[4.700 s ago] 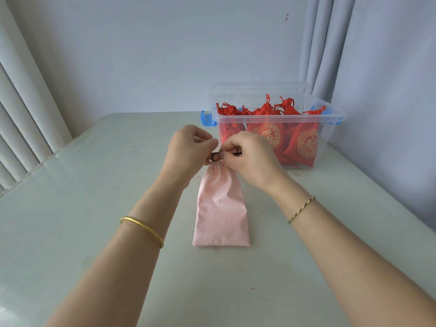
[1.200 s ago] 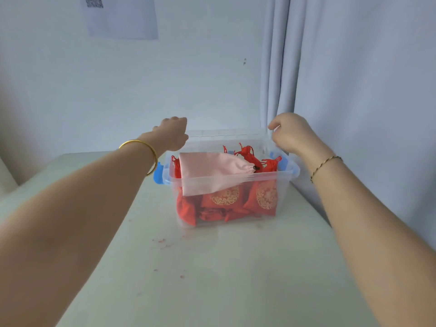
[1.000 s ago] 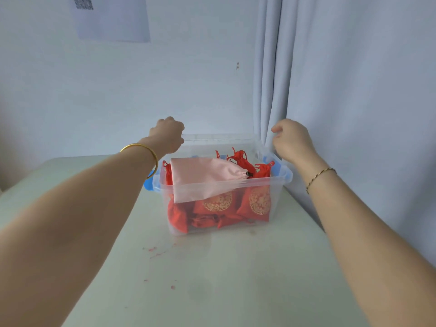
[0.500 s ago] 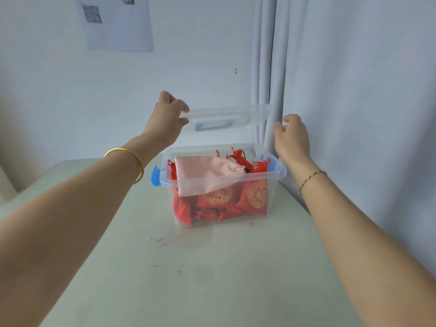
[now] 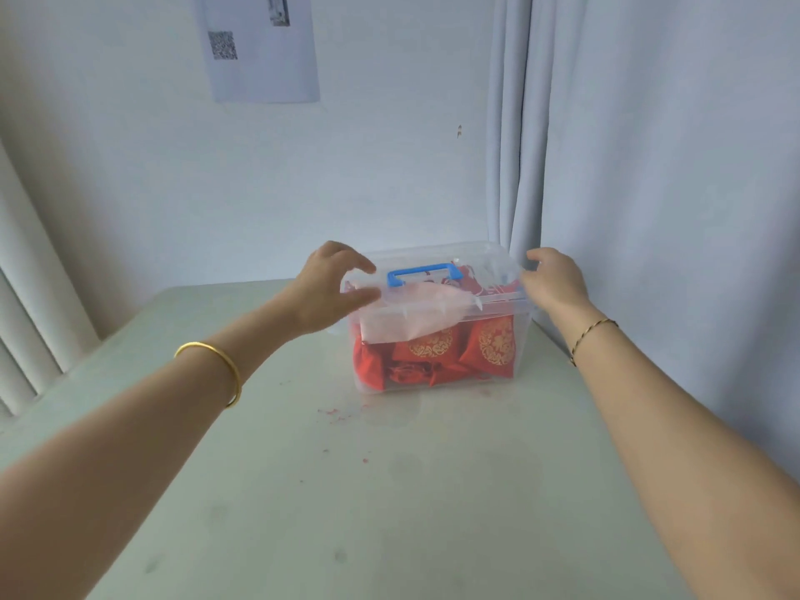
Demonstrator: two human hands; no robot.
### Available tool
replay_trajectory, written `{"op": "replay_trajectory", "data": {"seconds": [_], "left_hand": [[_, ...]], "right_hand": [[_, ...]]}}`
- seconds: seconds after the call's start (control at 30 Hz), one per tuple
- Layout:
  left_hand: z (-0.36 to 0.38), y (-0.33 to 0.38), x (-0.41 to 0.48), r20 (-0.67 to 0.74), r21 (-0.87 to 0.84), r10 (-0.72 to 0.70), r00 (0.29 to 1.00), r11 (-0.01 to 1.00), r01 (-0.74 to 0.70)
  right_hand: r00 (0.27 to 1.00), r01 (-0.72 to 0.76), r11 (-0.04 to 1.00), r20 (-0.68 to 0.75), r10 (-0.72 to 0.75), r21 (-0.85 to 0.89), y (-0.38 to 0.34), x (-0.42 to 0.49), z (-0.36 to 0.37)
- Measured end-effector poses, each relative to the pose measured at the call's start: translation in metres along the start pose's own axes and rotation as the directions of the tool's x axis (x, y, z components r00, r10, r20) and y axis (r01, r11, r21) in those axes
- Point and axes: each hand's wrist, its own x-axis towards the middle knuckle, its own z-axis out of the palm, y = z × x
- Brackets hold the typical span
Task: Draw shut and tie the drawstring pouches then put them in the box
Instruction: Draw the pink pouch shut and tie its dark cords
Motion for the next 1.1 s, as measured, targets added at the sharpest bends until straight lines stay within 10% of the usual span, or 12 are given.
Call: {"op": "replay_trajectory", "data": {"seconds": [0.2, 0.7, 0.93, 1.1], "left_hand": [[0.020, -0.015, 0.027, 0.075, 0.160, -0.397, 0.915, 0.910, 0.382], [0.029, -0.014, 0.046, 0.145, -0.044, -0.571, 0.808, 0.812, 0.582], [0.022, -0.019, 0.032, 0.274, -0.432, -0.781, 0.561, 0.421, 0.797], [0.026, -0.014, 0.036, 0.019, -0.395, -0.759, 0.650, 0.592, 0.702]], "right_hand": [[0.997, 0.083, 0.987, 0.013, -0.082, -0.135, 0.007, 0.006, 0.003], [0.999, -0.045, 0.990, 0.033, 0.041, 0.134, 0.015, 0.004, 0.001], [0.937, -0.349, 0.801, 0.214, 0.278, 0.487, 0.020, 0.004, 0.007], [0.981, -0.170, 0.847, 0.007, 0.193, 0.504, 0.018, 0.007, 0.011]]}}
